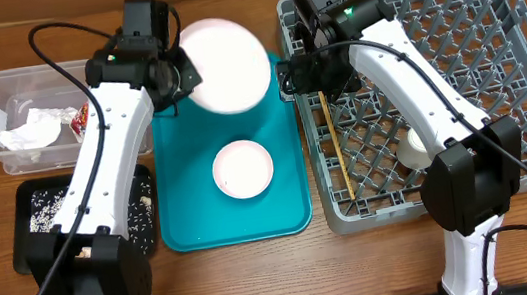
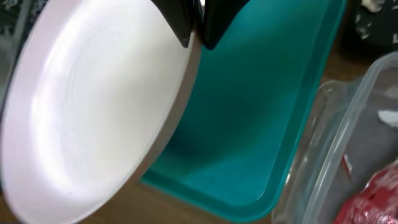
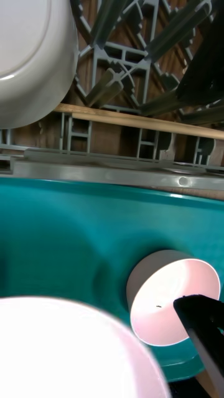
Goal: Sort waste into correct bins and load items into the dishwasher
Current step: 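Lift the plate toward the right gripper and grasp its rim with right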
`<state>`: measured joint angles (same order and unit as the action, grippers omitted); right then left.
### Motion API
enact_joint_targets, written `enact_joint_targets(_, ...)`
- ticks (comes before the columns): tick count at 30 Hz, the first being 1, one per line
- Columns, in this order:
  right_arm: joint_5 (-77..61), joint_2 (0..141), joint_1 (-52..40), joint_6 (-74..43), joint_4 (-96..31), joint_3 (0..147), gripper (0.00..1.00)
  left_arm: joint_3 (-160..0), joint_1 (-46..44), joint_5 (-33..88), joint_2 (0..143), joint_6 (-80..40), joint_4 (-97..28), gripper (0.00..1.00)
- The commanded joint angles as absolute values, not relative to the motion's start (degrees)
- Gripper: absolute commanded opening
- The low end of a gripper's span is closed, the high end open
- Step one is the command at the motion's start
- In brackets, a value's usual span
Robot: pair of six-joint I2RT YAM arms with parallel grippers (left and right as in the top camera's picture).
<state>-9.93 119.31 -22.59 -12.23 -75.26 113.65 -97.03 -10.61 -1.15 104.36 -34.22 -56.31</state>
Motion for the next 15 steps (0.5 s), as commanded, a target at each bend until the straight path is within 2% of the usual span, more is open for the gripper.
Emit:
enact_joint_targets(1, -11.1, 117.8, -23.0, -12.4, -75.3, 114.9, 1.00, -97.9, -10.5, -1.7, 103.4, -31.1, -59.5, 0.08)
enact_joint_targets(5, -15.0, 117.8, -23.0, -12.4, -72.2, 114.9, 1.00, -97.9, -10.5, -0.4, 103.4, -29.1, -61.9, 0.06)
enact_joint_targets(15, -26.8, 117.8, -22.2, -10.1, -67.6, 114.9, 1.00, -97.9, -8.3, 14.0, 103.4, -18.8, -62.5, 0.04)
